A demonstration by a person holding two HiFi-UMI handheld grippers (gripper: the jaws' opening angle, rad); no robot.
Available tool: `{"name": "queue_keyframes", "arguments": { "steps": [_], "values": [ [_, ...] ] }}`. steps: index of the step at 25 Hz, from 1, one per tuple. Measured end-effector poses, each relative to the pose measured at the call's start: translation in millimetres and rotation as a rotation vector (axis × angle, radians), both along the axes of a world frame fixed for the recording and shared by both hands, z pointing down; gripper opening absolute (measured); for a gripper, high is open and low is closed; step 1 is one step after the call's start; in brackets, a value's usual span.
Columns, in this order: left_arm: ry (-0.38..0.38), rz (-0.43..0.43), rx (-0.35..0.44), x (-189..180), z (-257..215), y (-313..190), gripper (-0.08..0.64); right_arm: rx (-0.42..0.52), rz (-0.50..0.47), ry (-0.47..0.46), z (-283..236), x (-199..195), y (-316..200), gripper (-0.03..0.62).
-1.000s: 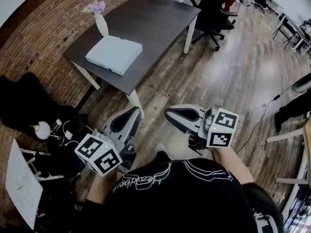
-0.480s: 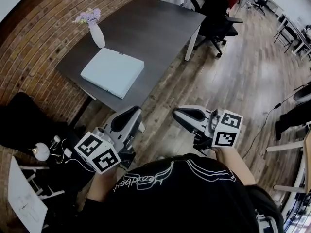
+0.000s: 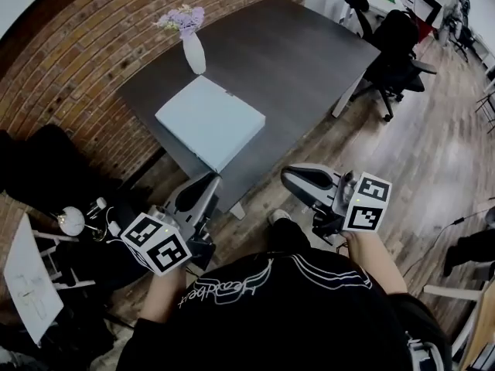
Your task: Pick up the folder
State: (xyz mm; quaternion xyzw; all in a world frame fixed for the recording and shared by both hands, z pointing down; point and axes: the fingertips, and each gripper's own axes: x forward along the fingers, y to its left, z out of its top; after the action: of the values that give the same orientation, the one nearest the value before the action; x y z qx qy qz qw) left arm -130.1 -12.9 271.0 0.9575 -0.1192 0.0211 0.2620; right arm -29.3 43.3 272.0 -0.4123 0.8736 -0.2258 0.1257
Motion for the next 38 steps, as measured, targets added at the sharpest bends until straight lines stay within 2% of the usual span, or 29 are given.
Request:
{"name": "queue_keyframes", "arguments": {
  "steps": [9, 14, 20, 26, 31, 35, 38],
  "values": [
    [-0.019, -0.26, -0.034, 23.0, 10.1, -89.4, 0.012, -0.029, -0.215, 0.011, 2.4, 47.2, -122.3, 0.001],
    [-0.035, -0.374, -0.081, 26.3, 25.3, -126.3, 0.041, -0.044, -0.319, 0.027, 10.1, 59.4, -178.5, 0.006],
    [-0.052, -0.489, -0.126, 28.1, 46.2, -160.0, 0.097, -0.085, -0.411, 0.048, 31.9, 68.8, -229.2, 0.067],
    [-0.08, -0.597, -0.19, 19.5, 78.8, -181.7, 0.166, -0.15, -0.473, 0.084, 65.6, 67.8, -272.3, 0.138],
    [-0.139, -0.666, -0.245, 8.9, 118.4, -196.3, 0.215, -0.188, -0.469, 0.14, 102.8, 73.0, -306.2, 0.172],
    [-0.192, -0.722, -0.295, -3.3, 153.1, -208.2, 0.224, -0.234, -0.466, 0.22, 141.6, 79.0, -327.4, 0.183],
    [-0.202, -0.75, -0.351, -9.0, 175.1, -214.2, 0.225, -0.277, -0.453, 0.271, 168.6, 86.2, -337.4, 0.189]
  ]
}}
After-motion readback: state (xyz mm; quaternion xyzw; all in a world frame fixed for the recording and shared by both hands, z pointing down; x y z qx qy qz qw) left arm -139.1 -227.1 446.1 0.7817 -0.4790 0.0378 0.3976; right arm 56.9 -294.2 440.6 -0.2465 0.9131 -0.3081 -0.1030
